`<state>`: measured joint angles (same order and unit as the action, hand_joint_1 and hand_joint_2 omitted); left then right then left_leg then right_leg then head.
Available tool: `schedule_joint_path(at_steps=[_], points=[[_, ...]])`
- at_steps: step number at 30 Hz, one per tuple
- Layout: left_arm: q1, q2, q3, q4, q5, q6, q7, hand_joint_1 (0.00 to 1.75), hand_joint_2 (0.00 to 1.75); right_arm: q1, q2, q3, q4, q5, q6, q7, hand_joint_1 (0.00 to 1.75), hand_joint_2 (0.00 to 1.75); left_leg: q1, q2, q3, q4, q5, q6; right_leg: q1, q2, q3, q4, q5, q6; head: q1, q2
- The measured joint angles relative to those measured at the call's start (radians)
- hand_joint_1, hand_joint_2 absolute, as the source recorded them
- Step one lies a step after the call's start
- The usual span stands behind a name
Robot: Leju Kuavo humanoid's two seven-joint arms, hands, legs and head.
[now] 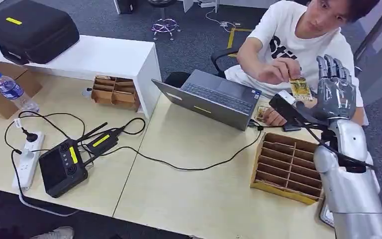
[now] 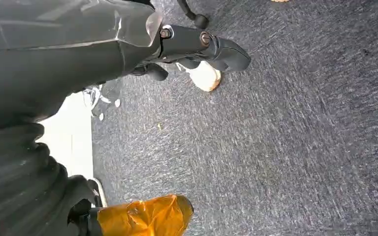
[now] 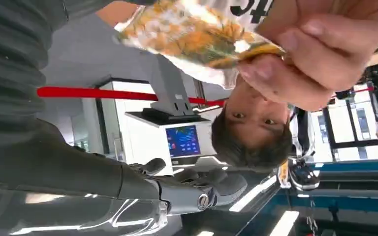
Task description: Pass the card to the sensor for recognition and then transmit it.
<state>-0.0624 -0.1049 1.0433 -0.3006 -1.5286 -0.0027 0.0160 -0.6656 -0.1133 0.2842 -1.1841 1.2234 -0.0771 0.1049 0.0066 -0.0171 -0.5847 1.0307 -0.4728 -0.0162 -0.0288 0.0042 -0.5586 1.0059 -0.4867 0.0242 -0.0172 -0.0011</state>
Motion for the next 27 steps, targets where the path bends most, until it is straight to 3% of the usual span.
schedule_joint_path(at_steps=[2, 3, 4, 6, 18, 27], points=[[0.0, 0.0, -0.005, 0.002, 0.0, 0.003, 0.0, 0.0, 1.75, 0.0, 0.0, -0.002, 0.015, 0.007, -0.013, 0.0, 0.0, 1.75, 0.0, 0.0, -0.001, 0.0, 0.0, 0.0, 0.0, 0.0, -0.001, 0.0, 0.0, 0.0, 0.0, 0.0], [0.0, 0.0, -0.008, 0.003, 0.0, 0.004, 0.003, 0.0, 1.75, 0.0, 0.0, -0.003, 0.019, 0.012, -0.019, 0.0, 0.24, 1.75, 0.0, 0.0, -0.001, 0.0, 0.0, 0.0, 0.0, 0.0, -0.001, 0.0, 0.0, 0.0, 0.0, 0.0], [0.0, 0.0, -0.01, 0.003, 0.0, 0.005, 0.005, 0.0, 1.75, 0.0, 0.001, -0.004, 0.025, 0.015, -0.027, 0.0, 1.34, 1.75, 0.0, 0.0, -0.001, 0.0, 0.0, 0.0, 0.0, 0.0, -0.001, 0.0, 0.0, 0.0, 0.0, 0.0], [0.0, 0.0, -0.013, 0.004, 0.0, 0.008, 0.007, 0.0, 1.75, 0.001, 0.001, -0.006, 0.033, 0.018, -0.036, -0.002, 1.69, 1.75, 0.0, 0.0, -0.001, 0.0, 0.0, 0.0, 0.0, 0.0, -0.001, 0.0, 0.0, 0.0, 0.0, 0.0], [0.0, 0.0, -0.033, 0.008, 0.0, 0.017, 0.015, 0.0, 1.75, 0.028, 0.007, -0.047, 0.047, 0.011, -0.089, -0.049, 1.75, 1.75, 0.0, 0.0, -0.001, 0.0, 0.0, 0.0, 0.0, 0.0, -0.001, 0.0, 0.0, 0.0, 0.0, 0.0], [0.0, 0.0, -0.034, 0.009, 0.0, 0.017, 0.016, 0.0, 1.75, 0.045, 0.011, -0.063, 0.034, 0.002, -0.091, -0.056, 1.75, 1.75, 0.0, 0.0, -0.001, 0.0, 0.0, 0.0, 0.0, 0.0, -0.002, 0.0, 0.0, 0.0, 0.0, 0.0]])
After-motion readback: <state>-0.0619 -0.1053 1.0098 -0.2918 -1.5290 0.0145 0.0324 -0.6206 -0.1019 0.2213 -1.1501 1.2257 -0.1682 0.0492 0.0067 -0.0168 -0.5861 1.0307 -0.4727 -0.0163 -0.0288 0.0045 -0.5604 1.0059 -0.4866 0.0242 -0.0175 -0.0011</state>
